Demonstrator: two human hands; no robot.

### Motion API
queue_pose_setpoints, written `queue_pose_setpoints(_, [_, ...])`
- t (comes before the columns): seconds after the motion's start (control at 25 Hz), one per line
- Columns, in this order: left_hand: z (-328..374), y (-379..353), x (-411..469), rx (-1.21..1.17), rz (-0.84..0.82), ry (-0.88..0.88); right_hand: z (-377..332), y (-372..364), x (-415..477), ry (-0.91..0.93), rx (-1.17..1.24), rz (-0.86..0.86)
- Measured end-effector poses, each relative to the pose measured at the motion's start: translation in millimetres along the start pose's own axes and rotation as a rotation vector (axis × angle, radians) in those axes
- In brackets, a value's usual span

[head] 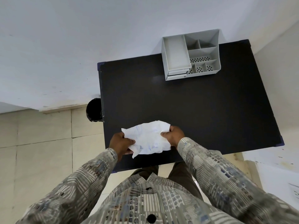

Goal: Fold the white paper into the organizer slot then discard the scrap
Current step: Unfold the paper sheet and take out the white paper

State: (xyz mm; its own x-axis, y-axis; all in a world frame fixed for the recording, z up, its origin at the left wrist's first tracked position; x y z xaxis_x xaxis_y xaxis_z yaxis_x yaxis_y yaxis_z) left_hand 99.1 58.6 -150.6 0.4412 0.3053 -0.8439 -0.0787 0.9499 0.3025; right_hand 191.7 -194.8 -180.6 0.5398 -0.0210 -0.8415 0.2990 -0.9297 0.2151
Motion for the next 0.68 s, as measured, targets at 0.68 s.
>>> queue_pose_setpoints(0.68, [-6.8,0.4,0.0,0.004,-0.009,0.084,2.6,14.1,-5.8,-0.138,0.007,-0.185])
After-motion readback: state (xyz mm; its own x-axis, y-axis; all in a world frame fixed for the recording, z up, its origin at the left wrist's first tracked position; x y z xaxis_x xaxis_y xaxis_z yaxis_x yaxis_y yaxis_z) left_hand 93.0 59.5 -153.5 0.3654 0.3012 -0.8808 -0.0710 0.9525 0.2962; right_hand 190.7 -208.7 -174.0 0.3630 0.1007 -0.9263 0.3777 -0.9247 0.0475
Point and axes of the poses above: each hand's wrist, its own x-axis towards the middle knuckle, its own y-axis out of the back of the hand, z = x × y, the point moved 4 cm from there along x, towards the middle knuckle, and after that the axes turned 9 degrees about x, right-handed, at the moved point
